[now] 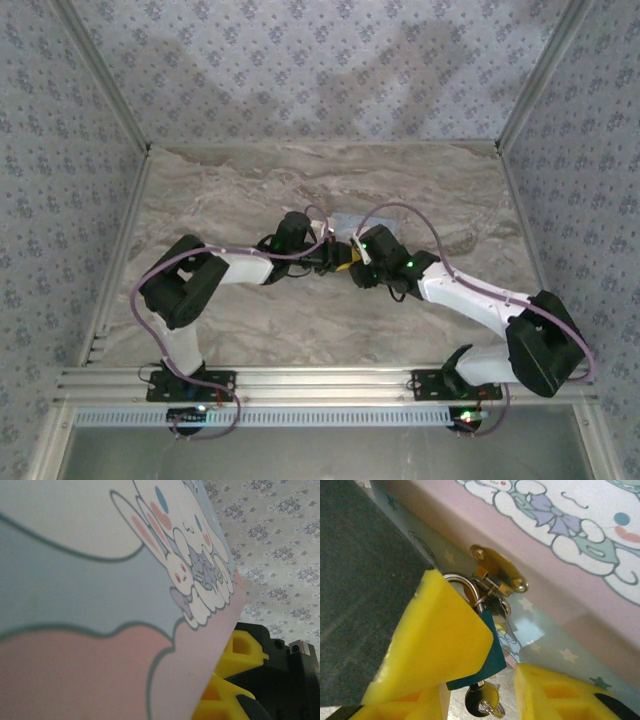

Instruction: Unlock the padlock with the key

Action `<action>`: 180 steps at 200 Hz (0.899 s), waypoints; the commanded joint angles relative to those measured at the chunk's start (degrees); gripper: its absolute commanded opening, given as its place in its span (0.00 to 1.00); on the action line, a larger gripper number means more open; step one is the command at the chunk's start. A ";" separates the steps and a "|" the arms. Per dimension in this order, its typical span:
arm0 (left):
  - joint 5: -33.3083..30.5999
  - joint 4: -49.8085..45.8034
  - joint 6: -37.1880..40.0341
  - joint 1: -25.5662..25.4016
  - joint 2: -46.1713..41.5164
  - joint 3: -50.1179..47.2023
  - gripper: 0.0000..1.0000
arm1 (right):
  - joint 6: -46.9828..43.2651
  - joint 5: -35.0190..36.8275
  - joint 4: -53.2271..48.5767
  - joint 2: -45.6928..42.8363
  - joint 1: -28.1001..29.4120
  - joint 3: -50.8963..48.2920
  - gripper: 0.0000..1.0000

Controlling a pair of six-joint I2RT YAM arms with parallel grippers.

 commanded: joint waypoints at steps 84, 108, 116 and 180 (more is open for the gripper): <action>1.83 0.94 0.91 0.34 -1.85 1.16 0.00 | -3.10 0.10 -3.72 1.65 1.04 3.51 0.08; 1.75 0.99 1.09 0.35 -1.93 0.98 0.01 | -2.42 -1.94 -3.22 1.97 1.02 2.98 0.04; 1.68 0.86 1.31 0.34 -1.91 0.90 0.02 | -2.22 -1.81 -3.26 1.90 1.08 2.82 0.07; -1.36 -2.72 4.26 0.39 -1.50 -1.99 0.08 | 2.21 -3.85 -0.70 2.09 1.14 -0.93 0.30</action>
